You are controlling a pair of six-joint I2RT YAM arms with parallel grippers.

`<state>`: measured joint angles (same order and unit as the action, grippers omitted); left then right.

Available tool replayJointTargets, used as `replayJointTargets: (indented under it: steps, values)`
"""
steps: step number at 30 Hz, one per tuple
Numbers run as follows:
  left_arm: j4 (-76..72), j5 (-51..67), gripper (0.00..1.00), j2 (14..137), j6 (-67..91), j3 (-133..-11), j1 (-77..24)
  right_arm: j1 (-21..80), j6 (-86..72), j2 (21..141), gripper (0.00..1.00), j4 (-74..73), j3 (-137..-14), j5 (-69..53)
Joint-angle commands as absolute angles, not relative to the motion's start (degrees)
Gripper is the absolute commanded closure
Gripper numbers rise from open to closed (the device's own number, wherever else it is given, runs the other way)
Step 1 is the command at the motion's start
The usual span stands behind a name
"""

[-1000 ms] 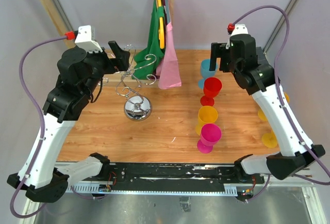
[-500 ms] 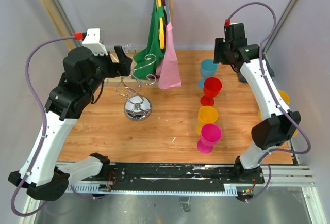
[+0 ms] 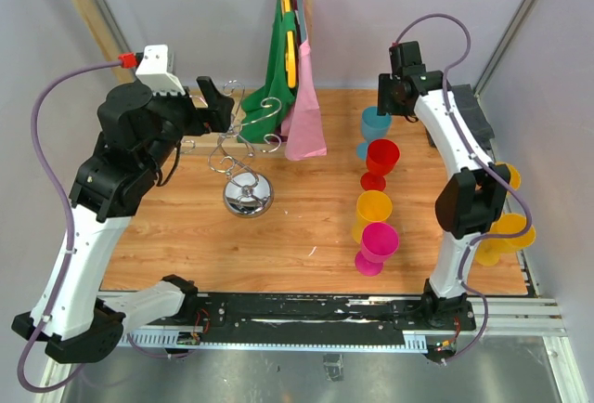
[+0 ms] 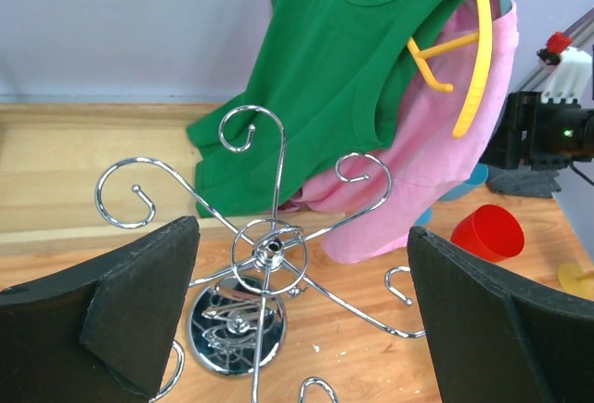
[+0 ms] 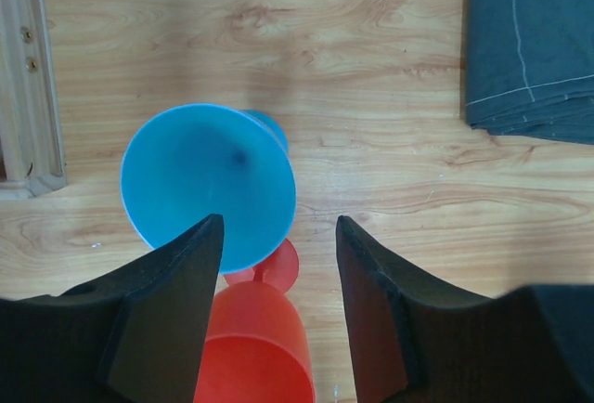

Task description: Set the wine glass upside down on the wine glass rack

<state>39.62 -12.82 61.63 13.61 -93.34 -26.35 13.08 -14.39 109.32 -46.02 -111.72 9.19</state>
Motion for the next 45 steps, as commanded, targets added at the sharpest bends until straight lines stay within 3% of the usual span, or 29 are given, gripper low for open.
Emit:
replayJointTargets:
  steps: [1, 10, 17, 28, 36, 45]
  values:
    - [39.91, -13.88, 0.01, 60.88, 13.71, -94.92, -26.72, 11.97, -14.89, 111.55, 0.45, -47.54, -114.44, 8.22]
    - [39.95, -15.40, 0.01, 60.73, 13.82, -94.92, -26.72, 11.12, -14.68, 115.72, 0.51, -47.55, -114.66, 8.29]
    - [39.97, -15.65, 0.01, 61.07, 13.88, -95.19, -26.72, 10.53, -14.80, 118.12, 0.64, -47.92, -115.01, 7.37]
    - [39.90, -15.91, 0.01, 61.02, 13.98, -94.62, -26.72, 10.41, -15.01, 118.87, 0.99, -49.02, -116.39, 8.85]
    - [40.07, -15.66, 0.01, 60.72, 14.17, -94.49, -26.72, 10.33, -15.58, 114.08, 0.99, -49.02, -115.62, 10.88]
    - [39.97, -13.99, 0.01, 60.02, 14.72, -94.43, -26.72, 10.45, -17.29, 93.79, 0.99, -36.47, -103.27, 11.11]
